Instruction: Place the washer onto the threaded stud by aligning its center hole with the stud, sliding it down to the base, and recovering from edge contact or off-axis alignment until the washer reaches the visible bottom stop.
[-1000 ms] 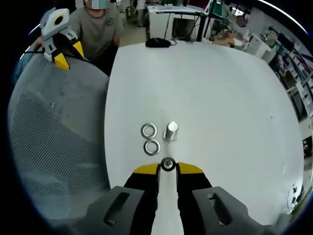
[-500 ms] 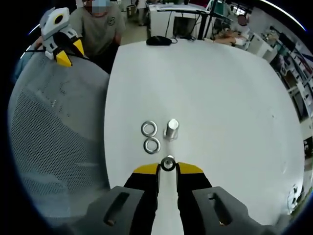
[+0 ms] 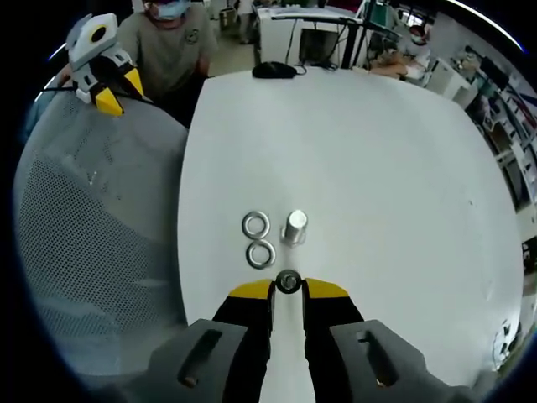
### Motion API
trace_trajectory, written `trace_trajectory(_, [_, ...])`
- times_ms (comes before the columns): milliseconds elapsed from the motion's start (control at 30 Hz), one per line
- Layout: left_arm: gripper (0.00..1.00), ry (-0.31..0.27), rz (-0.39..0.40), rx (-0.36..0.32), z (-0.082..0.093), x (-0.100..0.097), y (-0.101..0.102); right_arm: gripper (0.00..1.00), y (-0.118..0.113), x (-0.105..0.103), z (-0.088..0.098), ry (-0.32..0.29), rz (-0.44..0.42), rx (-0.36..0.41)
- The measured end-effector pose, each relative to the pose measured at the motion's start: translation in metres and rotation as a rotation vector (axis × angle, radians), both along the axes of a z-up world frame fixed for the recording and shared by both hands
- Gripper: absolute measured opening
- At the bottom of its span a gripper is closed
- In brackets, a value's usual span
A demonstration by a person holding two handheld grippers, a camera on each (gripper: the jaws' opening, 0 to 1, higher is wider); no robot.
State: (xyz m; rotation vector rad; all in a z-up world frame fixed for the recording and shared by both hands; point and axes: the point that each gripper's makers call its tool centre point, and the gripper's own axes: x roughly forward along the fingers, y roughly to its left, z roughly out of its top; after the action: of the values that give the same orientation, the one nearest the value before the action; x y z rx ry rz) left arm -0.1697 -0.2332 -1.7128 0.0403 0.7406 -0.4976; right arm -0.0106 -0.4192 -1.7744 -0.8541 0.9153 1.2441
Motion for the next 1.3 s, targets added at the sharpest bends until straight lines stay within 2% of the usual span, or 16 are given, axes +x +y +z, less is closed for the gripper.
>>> trace_trajectory(600, [0.15,-0.003,0.0,0.021,-0.002,0.002,0.002,0.15,0.0,0.004,-0.005,0.007,-0.021,0.001])
trace_trajectory(1300, [0.15,-0.013,0.014,0.046,-0.003,0.004,0.006,0.15,-0.004,0.007,-0.021,0.014,-0.004,-0.045])
